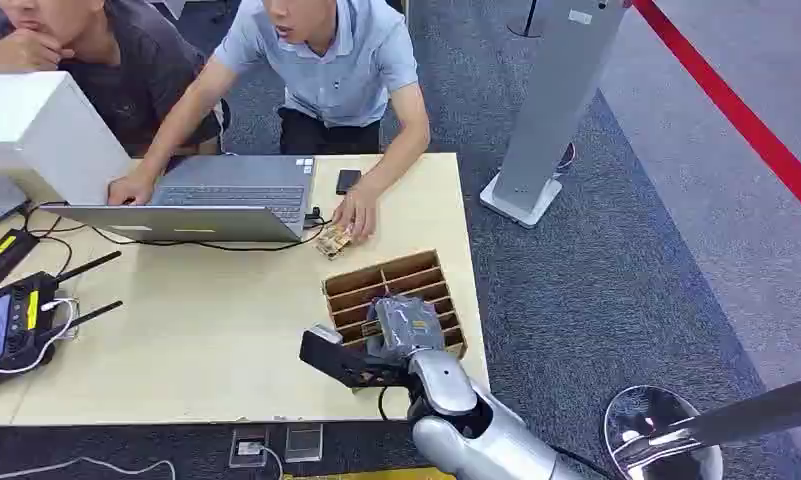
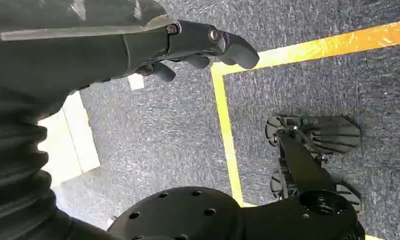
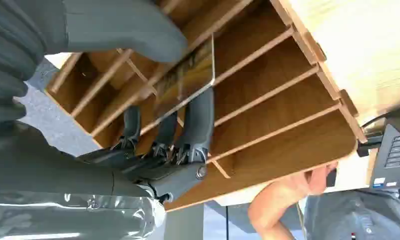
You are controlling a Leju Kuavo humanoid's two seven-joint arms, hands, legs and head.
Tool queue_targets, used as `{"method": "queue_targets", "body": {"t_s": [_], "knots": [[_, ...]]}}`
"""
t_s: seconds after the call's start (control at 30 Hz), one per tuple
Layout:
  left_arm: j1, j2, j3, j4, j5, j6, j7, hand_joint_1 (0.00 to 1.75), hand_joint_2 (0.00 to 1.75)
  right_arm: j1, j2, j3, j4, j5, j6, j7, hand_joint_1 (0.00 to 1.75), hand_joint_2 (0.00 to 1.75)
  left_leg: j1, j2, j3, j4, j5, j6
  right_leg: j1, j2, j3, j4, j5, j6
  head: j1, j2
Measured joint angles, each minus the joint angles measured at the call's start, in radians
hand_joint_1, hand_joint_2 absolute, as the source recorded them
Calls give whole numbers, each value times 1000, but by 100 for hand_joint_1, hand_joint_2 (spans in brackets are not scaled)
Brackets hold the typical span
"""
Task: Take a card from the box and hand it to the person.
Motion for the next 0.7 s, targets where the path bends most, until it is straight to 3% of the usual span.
{"method": "queue_targets", "body": {"t_s": [0.13,0.27,0.7], "knots": [[0,0,0,0,0,0,0,0,175,-1,0,0,1,-4,-5,0,122,175,0,0,0,0,0,0,0,0,0,0,0,0,0,0],[0,0,0,0,-1,0,0,0,175,-2,0,0,2,-4,-12,0,175,175,0,0,0,0,0,0,0,0,0,0,0,0,0,0],[0,0,0,0,-11,-9,-18,0,175,-3,0,1,2,-4,-22,0,175,175,0,0,0,0,0,0,0,0,0,0,0,0,0,0]]}}
